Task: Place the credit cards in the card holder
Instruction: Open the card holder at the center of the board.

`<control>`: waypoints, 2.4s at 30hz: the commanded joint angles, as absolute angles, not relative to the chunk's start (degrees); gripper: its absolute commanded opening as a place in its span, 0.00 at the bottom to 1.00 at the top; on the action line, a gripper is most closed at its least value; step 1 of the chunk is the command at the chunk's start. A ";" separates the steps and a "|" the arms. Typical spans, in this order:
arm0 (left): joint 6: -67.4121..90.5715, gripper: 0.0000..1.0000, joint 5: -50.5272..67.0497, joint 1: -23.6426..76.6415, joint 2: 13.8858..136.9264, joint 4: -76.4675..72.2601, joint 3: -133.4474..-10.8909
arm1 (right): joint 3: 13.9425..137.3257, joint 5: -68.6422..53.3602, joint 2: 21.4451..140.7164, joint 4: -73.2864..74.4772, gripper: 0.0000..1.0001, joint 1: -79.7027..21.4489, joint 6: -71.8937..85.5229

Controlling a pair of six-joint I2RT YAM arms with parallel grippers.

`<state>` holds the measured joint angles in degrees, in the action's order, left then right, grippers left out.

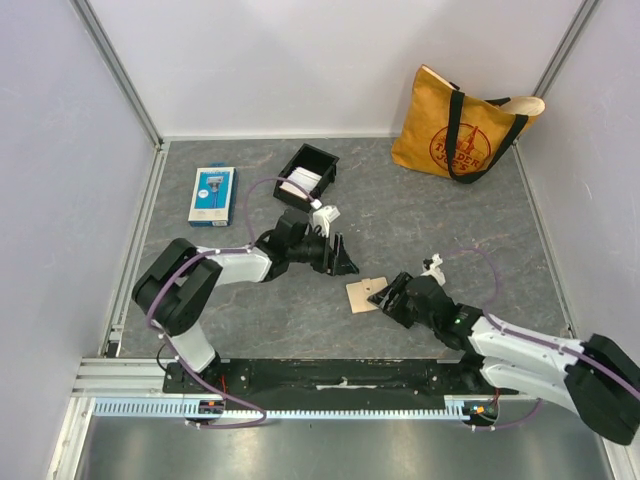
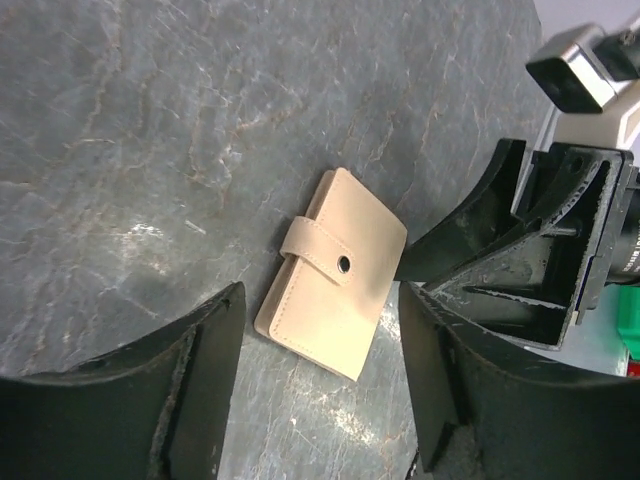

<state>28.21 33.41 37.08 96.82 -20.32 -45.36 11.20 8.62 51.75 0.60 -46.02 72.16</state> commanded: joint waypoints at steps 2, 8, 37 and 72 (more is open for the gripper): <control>29.35 0.63 37.53 39.11 99.84 -26.19 -43.51 | 14.05 7.64 62.12 -5.89 0.66 -46.32 71.64; 34.10 0.48 33.41 41.74 100.37 -36.02 -34.56 | 18.89 11.59 67.14 -6.42 0.57 -46.14 63.21; 29.36 0.80 8.50 49.85 79.35 -13.45 -36.55 | 21.38 -2.80 50.39 13.62 0.67 -33.75 51.39; 29.96 0.49 32.70 43.15 100.46 -24.95 -38.25 | 11.95 6.49 63.19 -13.28 0.63 -58.81 78.23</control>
